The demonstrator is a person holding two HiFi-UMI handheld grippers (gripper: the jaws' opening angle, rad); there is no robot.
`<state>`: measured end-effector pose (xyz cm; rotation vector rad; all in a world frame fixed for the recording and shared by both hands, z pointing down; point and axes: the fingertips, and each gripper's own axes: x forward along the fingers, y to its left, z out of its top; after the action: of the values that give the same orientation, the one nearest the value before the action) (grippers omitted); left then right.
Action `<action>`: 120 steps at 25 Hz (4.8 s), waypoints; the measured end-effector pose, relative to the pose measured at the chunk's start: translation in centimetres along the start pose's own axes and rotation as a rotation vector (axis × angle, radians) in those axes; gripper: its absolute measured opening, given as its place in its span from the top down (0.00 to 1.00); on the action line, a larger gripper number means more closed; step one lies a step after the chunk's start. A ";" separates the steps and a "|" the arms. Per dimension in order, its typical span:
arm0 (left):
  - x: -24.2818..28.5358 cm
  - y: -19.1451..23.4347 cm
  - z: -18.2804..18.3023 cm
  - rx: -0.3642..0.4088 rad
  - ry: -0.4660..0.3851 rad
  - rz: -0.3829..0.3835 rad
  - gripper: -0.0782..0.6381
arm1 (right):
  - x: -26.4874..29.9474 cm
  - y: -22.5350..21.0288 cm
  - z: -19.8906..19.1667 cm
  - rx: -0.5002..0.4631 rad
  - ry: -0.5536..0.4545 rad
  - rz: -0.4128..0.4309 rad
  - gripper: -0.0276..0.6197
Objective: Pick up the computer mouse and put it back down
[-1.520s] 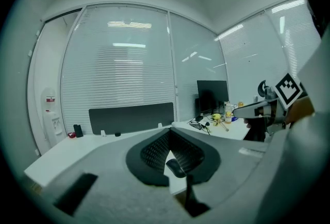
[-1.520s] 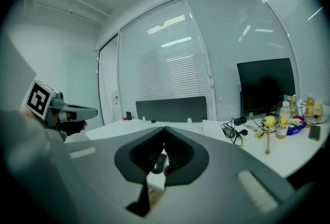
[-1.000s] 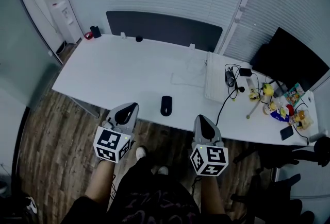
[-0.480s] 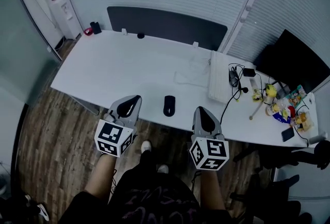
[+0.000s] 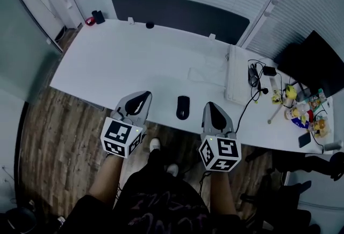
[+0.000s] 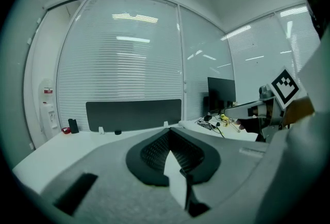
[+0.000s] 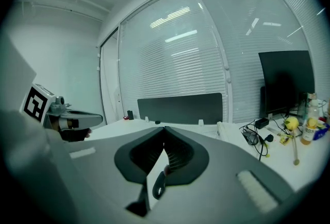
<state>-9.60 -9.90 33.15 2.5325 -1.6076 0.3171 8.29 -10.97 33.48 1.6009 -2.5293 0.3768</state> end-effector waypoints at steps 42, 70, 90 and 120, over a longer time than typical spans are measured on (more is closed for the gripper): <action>8.3 4.5 -16.7 -0.209 0.285 -0.076 0.89 | 13.4 0.2 -19.4 0.022 0.483 0.056 0.47; 8.8 6.7 -20.1 -0.266 0.335 -0.057 0.89 | 16.3 0.6 -24.8 -0.028 0.644 0.051 0.42; 8.6 7.2 -20.7 -0.269 0.352 -0.057 0.89 | 16.4 0.5 -24.1 -0.031 0.603 0.030 0.46; 9.6 5.2 -16.2 -0.218 0.289 -0.083 0.89 | 15.5 -1.4 -15.7 -0.011 0.339 0.015 0.48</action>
<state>-12.12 -17.03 51.17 2.2618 -1.3477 0.4489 2.42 -20.77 52.45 1.3780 -2.2836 0.5799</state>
